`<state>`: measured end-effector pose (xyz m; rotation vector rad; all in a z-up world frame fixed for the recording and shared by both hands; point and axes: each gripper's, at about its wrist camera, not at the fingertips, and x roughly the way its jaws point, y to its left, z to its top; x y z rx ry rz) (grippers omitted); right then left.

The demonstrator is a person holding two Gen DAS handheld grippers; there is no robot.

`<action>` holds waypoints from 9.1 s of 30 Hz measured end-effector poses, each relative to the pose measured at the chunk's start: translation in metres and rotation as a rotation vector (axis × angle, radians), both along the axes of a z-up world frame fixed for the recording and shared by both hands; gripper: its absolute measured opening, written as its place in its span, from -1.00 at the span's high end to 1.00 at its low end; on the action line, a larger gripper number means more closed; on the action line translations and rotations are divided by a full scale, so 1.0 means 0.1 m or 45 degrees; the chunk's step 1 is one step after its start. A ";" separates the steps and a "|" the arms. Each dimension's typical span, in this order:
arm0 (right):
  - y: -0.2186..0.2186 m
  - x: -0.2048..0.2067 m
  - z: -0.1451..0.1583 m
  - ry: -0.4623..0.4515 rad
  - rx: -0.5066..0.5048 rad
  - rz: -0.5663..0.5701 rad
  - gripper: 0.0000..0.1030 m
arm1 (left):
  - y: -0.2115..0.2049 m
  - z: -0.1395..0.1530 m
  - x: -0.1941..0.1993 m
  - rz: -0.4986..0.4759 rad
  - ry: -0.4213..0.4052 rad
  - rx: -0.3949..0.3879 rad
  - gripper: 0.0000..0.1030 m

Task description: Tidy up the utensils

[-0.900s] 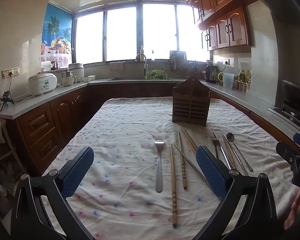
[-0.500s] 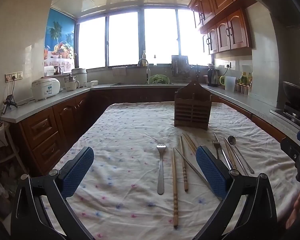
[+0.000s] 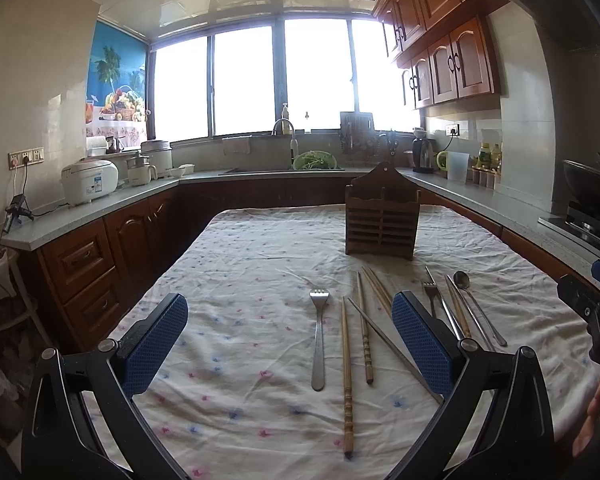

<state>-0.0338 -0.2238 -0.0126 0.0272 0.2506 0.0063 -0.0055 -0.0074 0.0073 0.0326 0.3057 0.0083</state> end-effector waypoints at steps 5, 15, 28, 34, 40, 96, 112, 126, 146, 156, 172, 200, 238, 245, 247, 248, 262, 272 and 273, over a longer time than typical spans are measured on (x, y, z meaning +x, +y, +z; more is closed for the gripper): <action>0.00 -0.01 0.00 -0.004 0.003 -0.001 -1.00 | 0.03 -0.02 -0.06 -0.002 -0.007 0.000 -1.00; -0.01 -0.02 0.01 -0.009 0.009 0.007 -1.00 | 0.00 -0.02 -0.06 -0.003 -0.014 0.013 -1.00; -0.02 -0.02 0.02 -0.012 0.012 0.011 -1.00 | -0.02 -0.02 -0.04 -0.001 -0.015 0.016 -1.00; -0.02 -0.01 0.02 -0.010 0.015 0.017 -1.00 | -0.02 -0.03 -0.02 0.001 -0.010 0.016 -1.00; -0.02 0.00 0.02 -0.011 0.021 0.015 -1.00 | -0.01 -0.04 -0.01 -0.005 -0.002 0.014 -1.00; -0.65 1.95 -0.39 0.691 0.296 0.082 0.46 | -0.56 -0.76 2.37 -0.434 0.976 -0.269 0.35; -0.65 2.20 -0.63 0.794 0.281 0.081 0.54 | -0.77 -0.84 2.58 -0.472 0.956 -0.151 0.81; -0.67 2.23 -0.65 0.815 0.298 0.088 0.73 | -0.81 -0.79 2.60 -0.539 0.940 -0.121 0.93; -0.54 2.55 -0.74 0.920 0.115 0.074 0.71 | -1.13 -0.87 2.68 -0.670 1.028 0.276 0.88; -0.55 2.38 -0.56 0.841 0.163 0.122 0.93 | -1.01 -0.58 2.50 -0.681 0.949 0.144 0.93; -0.48 1.79 0.25 0.601 0.190 0.185 0.94 | -0.50 0.48 1.85 -0.698 0.621 -0.102 0.93; -0.34 2.63 -0.56 0.905 0.024 0.254 0.35 | -0.26 0.67 1.82 -0.694 0.540 -0.223 0.93; 0.22 2.60 -0.57 0.854 -0.026 0.300 0.49 | -0.15 0.68 1.88 -0.699 0.524 -0.277 0.93; 0.06 2.36 -0.26 0.715 0.071 0.299 0.52 | -0.10 0.73 1.84 -0.697 0.502 -0.288 0.93; 0.01 2.30 -0.16 0.670 0.093 0.289 0.54 | -0.10 0.75 1.82 -0.698 0.491 -0.288 0.93; 0.00 2.28 -0.11 0.652 0.103 0.291 0.54 | -0.09 0.76 1.82 -0.698 0.485 -0.287 0.93; -0.15 2.16 0.39 0.464 0.170 0.282 0.59 | -0.11 0.92 1.89 -0.687 0.431 -0.292 0.93; -0.20 2.41 0.70 0.387 0.168 0.282 0.60 | -0.13 1.24 2.23 -0.663 0.334 -0.275 0.93; -0.20 2.45 0.75 0.376 0.168 0.283 0.60 | -0.14 1.29 2.28 -0.663 0.321 -0.276 0.93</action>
